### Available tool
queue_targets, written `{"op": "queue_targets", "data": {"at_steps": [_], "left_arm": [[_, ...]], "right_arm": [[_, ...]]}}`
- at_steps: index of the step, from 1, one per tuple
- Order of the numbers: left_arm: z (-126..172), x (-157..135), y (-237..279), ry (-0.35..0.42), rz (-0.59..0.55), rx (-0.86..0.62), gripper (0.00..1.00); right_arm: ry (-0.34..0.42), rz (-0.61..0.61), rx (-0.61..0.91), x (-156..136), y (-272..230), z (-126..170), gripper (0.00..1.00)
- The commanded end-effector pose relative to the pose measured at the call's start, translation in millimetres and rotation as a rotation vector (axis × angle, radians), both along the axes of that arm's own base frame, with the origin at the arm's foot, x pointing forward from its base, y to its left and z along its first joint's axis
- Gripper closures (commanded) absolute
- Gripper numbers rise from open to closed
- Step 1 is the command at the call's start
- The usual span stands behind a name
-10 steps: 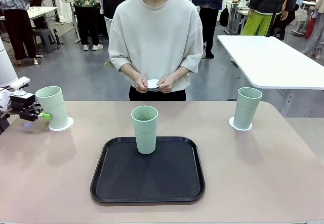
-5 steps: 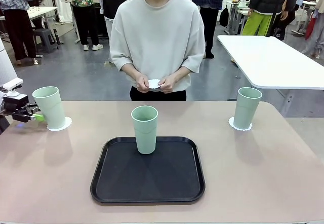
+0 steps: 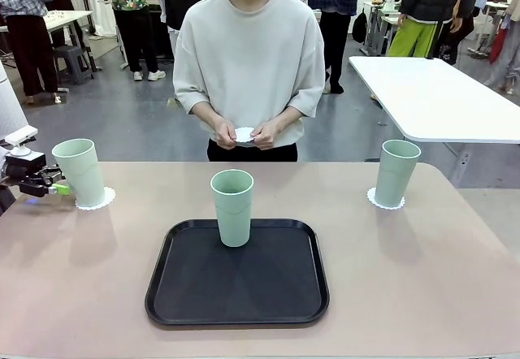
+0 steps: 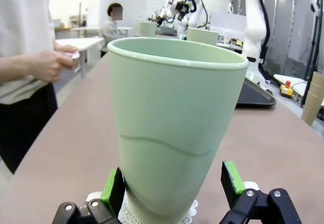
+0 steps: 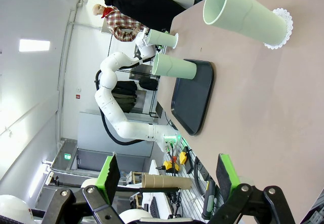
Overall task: Place coasters on the table and set cups on them.
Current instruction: Take one Reusable plastic cup from the Flat Tray and place it on a coaster set by the human.
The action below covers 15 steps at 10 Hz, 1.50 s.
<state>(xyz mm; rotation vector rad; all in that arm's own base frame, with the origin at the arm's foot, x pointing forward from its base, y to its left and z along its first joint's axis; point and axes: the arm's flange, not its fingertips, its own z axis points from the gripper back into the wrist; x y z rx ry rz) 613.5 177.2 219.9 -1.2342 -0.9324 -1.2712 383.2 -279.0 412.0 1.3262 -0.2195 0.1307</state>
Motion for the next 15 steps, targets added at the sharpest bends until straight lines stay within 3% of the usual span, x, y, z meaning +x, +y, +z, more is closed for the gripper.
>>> {"op": "queue_targets", "data": {"at_steps": [1,5,7,9,12,14,15], "left_arm": [[7.3,4.2,10.9,0.002,-0.016,0.026,0.00],[17.4,2.2,30.7,-0.026,0.014,0.055,0.00],[26.1,-0.9,41.9,-0.039,0.044,0.155,0.00],[69.3,-27.5,48.5,-0.119,0.047,0.462,0.00],[161.2,-104.5,18.9,-0.360,-0.060,0.721,0.00],[192.6,-136.6,-12.6,-0.390,-0.114,0.800,0.00],[211.2,-155.1,-33.4,-0.334,-0.096,0.803,0.00]], "right_arm": [[0.007,-0.005,-0.003,-1.5,2.3,0.0,0.00],[0.007,-0.005,-0.003,-1.5,2.3,0.0,0.00],[0.007,-0.005,-0.003,-1.5,2.3,0.0,0.00],[0.007,-0.005,-0.003,-1.5,2.3,0.0,0.00],[0.007,-0.005,-0.003,-1.5,2.3,0.0,0.00],[0.007,-0.005,-0.003,-1.5,2.3,0.0,0.00],[0.007,-0.005,-0.003,-1.5,2.3,0.0,0.00]]}}
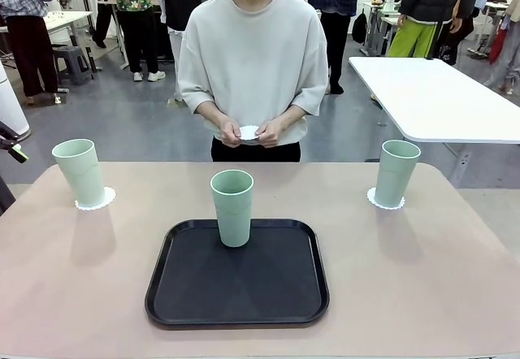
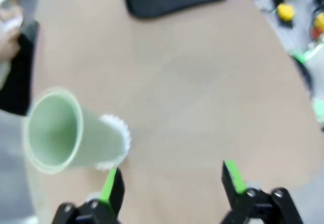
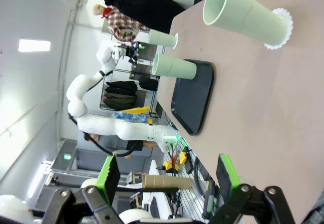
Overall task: Place coasters on the table and set cups on them.
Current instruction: Take one Reusable plastic cup from the Flat Tray and place it on a coaster set by the human.
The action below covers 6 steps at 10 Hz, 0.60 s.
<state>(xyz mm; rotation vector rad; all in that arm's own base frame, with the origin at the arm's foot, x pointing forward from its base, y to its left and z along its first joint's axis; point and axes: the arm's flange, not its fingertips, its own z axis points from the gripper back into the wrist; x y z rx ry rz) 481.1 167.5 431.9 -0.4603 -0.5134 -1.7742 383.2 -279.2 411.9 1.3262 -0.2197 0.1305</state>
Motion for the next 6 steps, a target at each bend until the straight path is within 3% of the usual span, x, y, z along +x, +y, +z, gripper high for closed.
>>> {"op": "queue_targets", "data": {"at_steps": [1,3,6], "left_arm": [[13.4,-37.4,-41.4,0.037,0.076,0.058,0.00],[32.8,-53.4,-80.3,-0.008,0.176,0.143,0.00],[66.5,-66.4,-129.3,0.009,0.338,0.377,0.00]], "right_arm": [[0.007,-0.004,-0.003,-1.5,2.5,0.1,0.00],[0.007,-0.004,-0.003,-1.5,2.5,0.1,0.00],[0.007,-0.004,-0.003,-1.5,2.5,0.1,0.00]]}}
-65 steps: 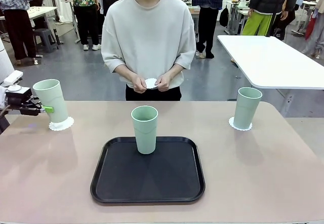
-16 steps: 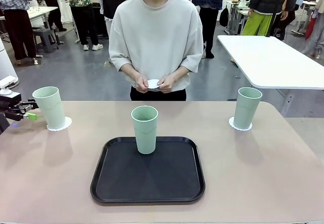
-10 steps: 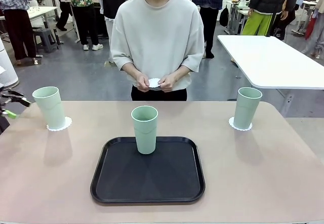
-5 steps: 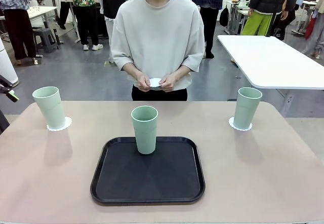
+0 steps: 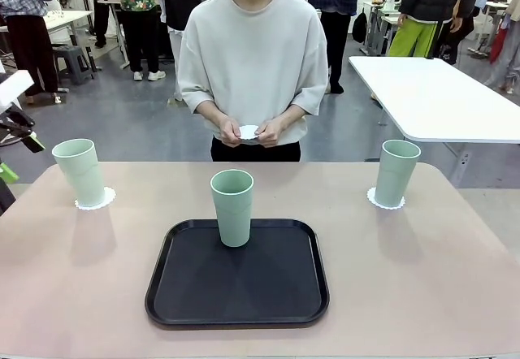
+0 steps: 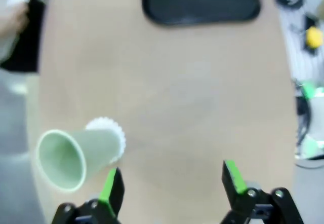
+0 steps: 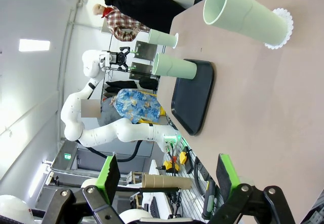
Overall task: Place coasters on the table and set cups on them.
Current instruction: Take one Reusable plastic cup from the Flat Tray and place it on a coaster set by the human.
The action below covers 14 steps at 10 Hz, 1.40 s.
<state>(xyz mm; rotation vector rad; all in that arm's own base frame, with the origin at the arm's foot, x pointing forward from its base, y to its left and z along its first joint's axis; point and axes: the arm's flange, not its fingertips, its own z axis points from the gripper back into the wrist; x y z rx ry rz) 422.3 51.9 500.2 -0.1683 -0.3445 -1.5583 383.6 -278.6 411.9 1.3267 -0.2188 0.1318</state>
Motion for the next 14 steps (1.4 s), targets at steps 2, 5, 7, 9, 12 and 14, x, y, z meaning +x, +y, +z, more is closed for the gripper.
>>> {"op": "queue_targets", "data": {"at_steps": [2,5,7,9,12,14], "left_arm": [[6.0,-1.1,-32.0,0.065,0.185,0.234,0.00],[12.3,-1.7,-24.4,0.010,0.131,0.162,0.00],[12.3,-1.7,-24.4,0.010,0.131,0.162,0.00],[12.3,-1.7,-24.4,0.010,0.131,0.162,0.00],[11.1,-1.2,-24.9,0.023,0.148,0.171,0.00],[24.5,-34.5,-28.0,0.126,0.563,-0.009,0.00]], "right_arm": [[0.007,-0.006,-0.004,-1.9,1.9,0.1,0.00],[0.007,-0.006,-0.004,-1.9,1.9,0.1,0.00],[0.007,-0.006,-0.004,-1.9,1.9,0.1,0.00],[0.007,-0.006,-0.004,-1.9,1.9,0.1,0.00],[0.007,-0.006,-0.004,-1.9,1.9,0.1,0.00],[0.007,-0.006,-0.004,-1.9,1.9,0.1,0.00]]}}
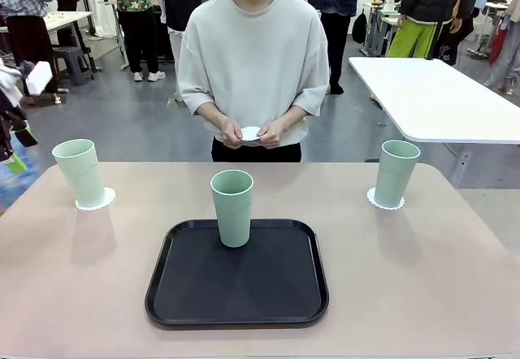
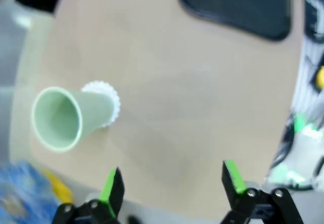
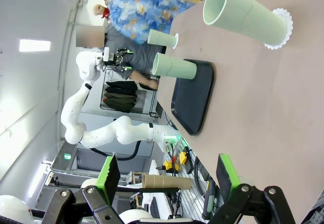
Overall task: Place coasters on the table and set cups on them.
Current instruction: Take one Reusable plastic cup from the Flat Tray and place it on a coaster set by the human.
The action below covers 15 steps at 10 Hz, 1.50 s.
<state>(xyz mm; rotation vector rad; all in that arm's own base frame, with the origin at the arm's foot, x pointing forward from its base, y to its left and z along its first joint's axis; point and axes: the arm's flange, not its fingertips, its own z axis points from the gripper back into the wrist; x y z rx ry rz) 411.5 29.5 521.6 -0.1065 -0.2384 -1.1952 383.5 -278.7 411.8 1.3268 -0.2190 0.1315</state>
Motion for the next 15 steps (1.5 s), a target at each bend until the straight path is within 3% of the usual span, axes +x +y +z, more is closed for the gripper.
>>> {"op": "queue_targets", "data": {"at_steps": [1,3,4,6,8,10,11,13,15], "left_arm": [[-9.4,-51.3,-4.3,0.091,0.388,-0.066,0.00],[-10.2,-69.7,-4.5,0.211,0.590,0.048,0.00],[-16.3,-83.6,-6.8,0.195,0.640,0.064,0.00],[-9.1,-76.6,-7.2,0.183,0.597,-0.027,0.00],[-13.1,-79.9,-3.8,0.182,0.634,0.013,0.00],[-12.9,-68.1,25.5,0.450,0.482,-0.598,0.00],[-18.6,-67.1,44.7,0.535,0.447,-0.771,0.00],[-33.3,-57.4,86.6,0.603,0.459,-0.980,0.00],[-53.5,-59.8,130.0,0.605,0.509,-1.145,0.00]], "right_arm": [[0.007,-0.006,-0.004,-1.9,2.0,0.2,0.00],[0.007,-0.006,-0.004,-1.9,2.0,0.2,0.00],[0.007,-0.006,-0.004,-1.9,2.0,0.2,0.00],[0.007,-0.006,-0.004,-1.9,2.0,0.2,0.00],[0.007,-0.006,-0.004,-1.9,2.0,0.2,0.00],[0.007,-0.006,-0.004,-1.9,2.0,0.2,0.00],[0.007,-0.006,-0.004,-1.9,2.0,0.2,0.00],[0.007,-0.006,-0.004,-1.9,2.0,0.2,0.00],[0.007,-0.006,-0.004,-1.9,2.0,0.2,0.00]]}}
